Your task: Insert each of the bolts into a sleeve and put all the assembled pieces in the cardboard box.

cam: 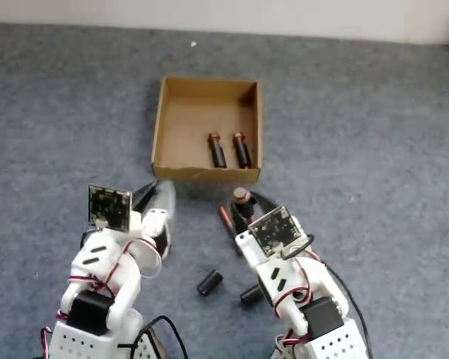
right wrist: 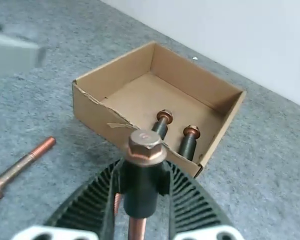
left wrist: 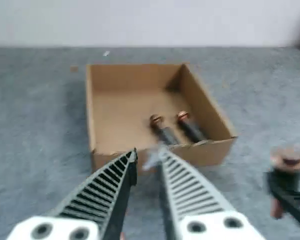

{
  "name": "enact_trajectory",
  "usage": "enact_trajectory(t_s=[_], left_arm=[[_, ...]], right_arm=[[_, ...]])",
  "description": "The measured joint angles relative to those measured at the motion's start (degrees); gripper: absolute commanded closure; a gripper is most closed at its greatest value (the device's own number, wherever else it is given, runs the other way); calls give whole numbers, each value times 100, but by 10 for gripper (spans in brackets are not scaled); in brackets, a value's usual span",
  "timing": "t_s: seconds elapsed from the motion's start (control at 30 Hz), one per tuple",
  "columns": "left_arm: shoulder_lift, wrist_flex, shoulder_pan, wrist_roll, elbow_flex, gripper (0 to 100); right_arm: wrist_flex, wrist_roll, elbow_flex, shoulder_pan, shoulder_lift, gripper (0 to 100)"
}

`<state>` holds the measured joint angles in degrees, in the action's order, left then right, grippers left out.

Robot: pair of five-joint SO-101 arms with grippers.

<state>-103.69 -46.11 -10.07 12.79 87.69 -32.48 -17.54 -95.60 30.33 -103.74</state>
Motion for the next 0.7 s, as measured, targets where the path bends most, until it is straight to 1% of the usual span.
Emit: enact_trajectory(t_s=[0.27, 0.4, 0.5, 0.6, 0.7], left_arm=[[9, -9, 527, -18, 800, 986], [0, -9, 642, -18, 826, 986], [0, -9, 862, -26, 826, 984], [0, -9, 949, -26, 826, 984], [0, -9, 949, -26, 826, 983]], right_arm=[[-290, 0, 0, -18, 0, 993], [-484, 0, 9, -18, 0, 993], [-519, 0, 105, -26, -9, 993], [-519, 0, 448, -18, 0, 993], [-519, 0, 1002, -18, 448, 993]])
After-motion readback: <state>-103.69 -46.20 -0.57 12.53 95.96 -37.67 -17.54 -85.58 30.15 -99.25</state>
